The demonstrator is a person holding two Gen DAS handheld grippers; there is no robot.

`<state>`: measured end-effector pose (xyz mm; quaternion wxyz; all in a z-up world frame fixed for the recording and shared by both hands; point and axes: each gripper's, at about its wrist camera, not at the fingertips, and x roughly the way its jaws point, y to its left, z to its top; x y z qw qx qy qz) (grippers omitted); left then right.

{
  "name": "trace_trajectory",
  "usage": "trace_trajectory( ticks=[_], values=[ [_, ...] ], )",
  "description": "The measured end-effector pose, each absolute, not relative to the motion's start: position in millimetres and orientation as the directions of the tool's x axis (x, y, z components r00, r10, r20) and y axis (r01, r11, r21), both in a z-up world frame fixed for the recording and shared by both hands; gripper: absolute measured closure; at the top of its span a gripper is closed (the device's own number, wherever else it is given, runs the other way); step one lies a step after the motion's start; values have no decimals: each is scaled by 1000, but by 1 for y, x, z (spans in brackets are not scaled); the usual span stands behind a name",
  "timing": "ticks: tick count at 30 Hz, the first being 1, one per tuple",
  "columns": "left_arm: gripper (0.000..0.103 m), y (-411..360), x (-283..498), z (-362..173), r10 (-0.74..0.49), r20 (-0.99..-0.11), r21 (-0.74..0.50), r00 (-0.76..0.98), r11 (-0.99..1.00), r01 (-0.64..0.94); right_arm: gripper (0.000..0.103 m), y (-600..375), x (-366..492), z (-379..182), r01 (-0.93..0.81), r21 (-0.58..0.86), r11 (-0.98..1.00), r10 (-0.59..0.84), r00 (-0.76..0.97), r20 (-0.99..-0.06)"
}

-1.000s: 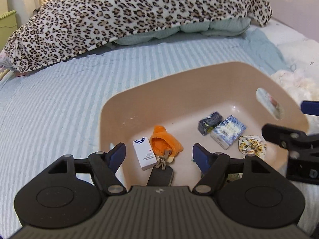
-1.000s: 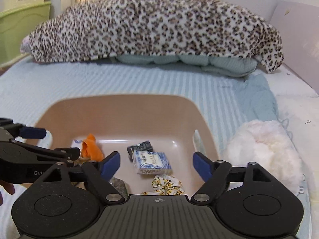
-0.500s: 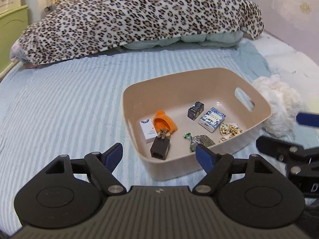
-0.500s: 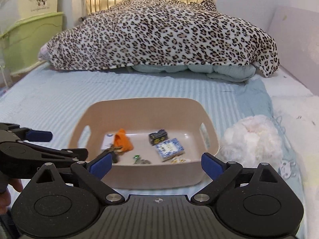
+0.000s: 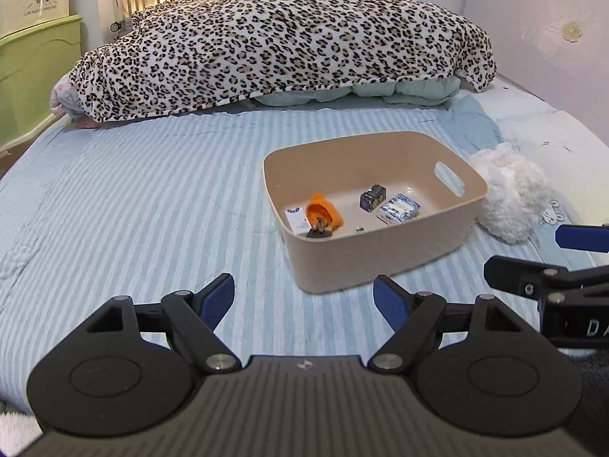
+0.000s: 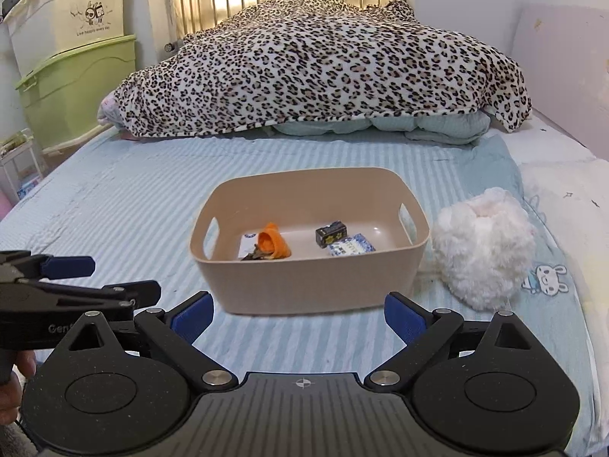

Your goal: Organize objects

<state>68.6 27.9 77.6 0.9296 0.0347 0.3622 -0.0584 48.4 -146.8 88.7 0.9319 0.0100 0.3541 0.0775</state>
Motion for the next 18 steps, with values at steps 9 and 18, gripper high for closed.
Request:
trace_trajectory(
  ticks=[9, 18],
  values=[
    [22, 38, 30, 77, -89, -682, 17, 726, 990, 137, 5, -143, 12, 84, -132, 71, 989, 145, 724, -675],
    [22, 54, 3, 73, -96, -690, -2, 717, 991, 130, 3, -141, -14, 76, -123, 57, 991, 128, 714, -689]
  ],
)
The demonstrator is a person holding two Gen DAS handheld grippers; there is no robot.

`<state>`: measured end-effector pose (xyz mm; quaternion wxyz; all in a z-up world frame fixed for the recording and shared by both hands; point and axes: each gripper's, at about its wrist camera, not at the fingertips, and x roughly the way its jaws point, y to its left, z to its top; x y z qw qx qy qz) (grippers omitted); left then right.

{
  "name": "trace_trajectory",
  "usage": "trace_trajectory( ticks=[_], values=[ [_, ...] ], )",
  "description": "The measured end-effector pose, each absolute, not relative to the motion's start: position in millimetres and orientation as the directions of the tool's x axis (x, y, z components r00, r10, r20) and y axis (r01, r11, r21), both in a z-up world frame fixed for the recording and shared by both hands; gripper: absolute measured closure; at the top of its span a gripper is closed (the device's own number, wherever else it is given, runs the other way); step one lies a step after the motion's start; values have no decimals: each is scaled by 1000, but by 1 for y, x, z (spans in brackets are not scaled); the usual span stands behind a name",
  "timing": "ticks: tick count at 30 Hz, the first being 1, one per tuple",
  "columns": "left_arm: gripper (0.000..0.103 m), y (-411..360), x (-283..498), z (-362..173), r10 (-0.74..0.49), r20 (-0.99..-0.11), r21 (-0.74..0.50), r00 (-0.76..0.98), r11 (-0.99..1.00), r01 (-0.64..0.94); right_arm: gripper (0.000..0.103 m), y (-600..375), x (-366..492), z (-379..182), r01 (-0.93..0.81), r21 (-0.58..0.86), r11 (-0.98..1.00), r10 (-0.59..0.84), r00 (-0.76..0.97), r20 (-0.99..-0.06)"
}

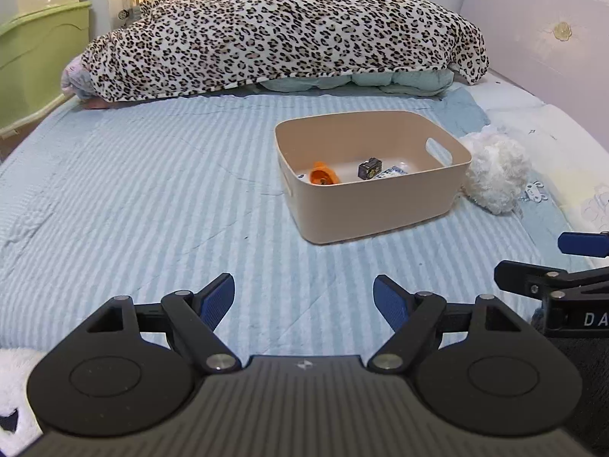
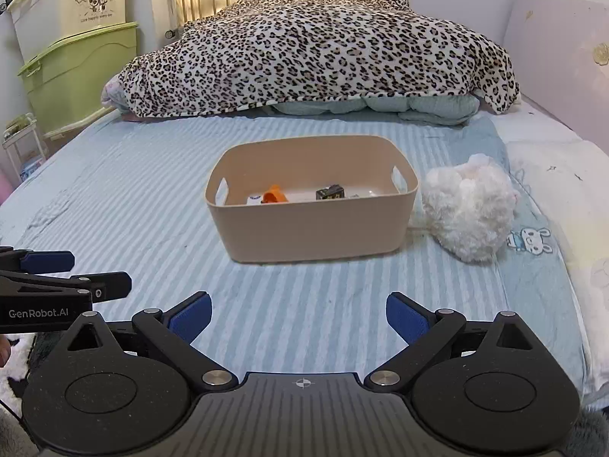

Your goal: Organize objects

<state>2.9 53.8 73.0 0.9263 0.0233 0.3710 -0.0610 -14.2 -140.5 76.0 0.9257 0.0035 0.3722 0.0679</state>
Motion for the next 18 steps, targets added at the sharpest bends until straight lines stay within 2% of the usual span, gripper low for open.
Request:
trace_trajectory(
  ticks=[18],
  values=[
    [22, 42, -38, 70, -135, -684, 13, 717, 980, 197, 3, -141, -53, 80, -126, 100, 987, 160, 706, -690]
  ],
)
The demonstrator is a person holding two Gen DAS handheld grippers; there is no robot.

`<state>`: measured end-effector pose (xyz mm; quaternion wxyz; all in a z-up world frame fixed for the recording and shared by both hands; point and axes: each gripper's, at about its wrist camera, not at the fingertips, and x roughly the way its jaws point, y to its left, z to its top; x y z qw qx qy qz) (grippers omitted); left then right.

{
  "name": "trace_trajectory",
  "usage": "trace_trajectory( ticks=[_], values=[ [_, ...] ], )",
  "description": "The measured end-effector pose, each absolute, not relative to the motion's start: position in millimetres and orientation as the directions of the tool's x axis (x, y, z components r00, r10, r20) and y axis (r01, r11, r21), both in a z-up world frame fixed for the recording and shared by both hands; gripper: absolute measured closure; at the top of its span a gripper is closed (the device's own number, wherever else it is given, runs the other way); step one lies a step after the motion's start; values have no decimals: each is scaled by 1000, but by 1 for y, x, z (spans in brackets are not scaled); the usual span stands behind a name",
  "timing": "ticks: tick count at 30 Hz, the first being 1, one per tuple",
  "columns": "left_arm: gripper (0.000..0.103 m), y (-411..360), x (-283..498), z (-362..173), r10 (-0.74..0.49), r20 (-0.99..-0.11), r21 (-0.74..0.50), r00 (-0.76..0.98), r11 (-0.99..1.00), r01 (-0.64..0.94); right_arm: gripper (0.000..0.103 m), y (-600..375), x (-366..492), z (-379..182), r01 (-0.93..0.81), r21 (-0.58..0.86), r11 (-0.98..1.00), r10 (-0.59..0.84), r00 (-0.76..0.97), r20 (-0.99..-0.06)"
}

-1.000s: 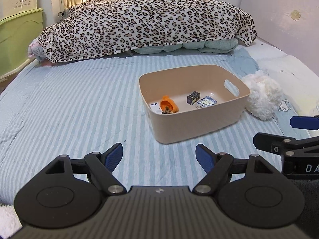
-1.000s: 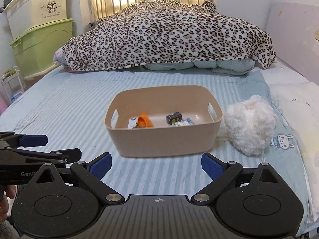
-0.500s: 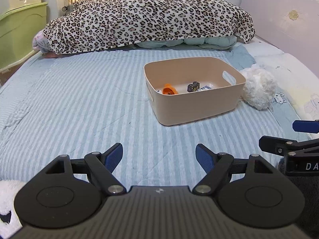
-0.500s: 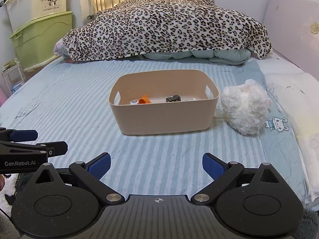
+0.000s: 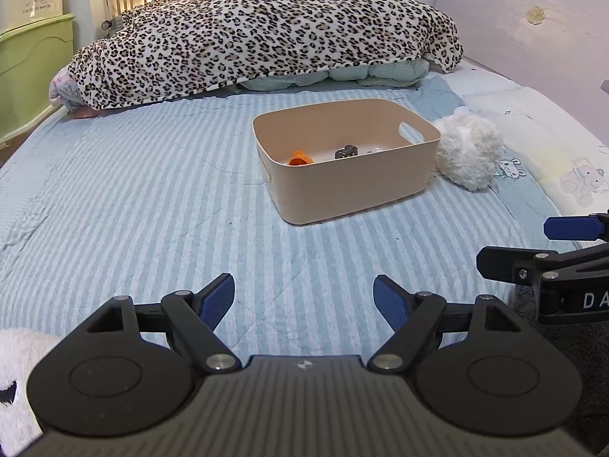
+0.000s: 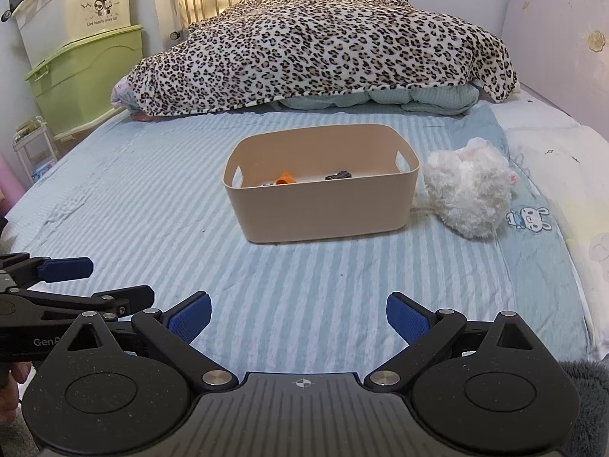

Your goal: Organize objects

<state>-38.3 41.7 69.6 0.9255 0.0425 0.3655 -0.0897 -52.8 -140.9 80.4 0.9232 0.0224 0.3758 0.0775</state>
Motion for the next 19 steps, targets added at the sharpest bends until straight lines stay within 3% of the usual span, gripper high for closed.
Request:
trace_trajectory(
  ticks=[19],
  values=[
    [22, 35, -36, 68, -142, -686, 13, 714, 978, 208, 2, -144, -50, 77, -125, 131, 984, 181, 691, -700]
  ],
)
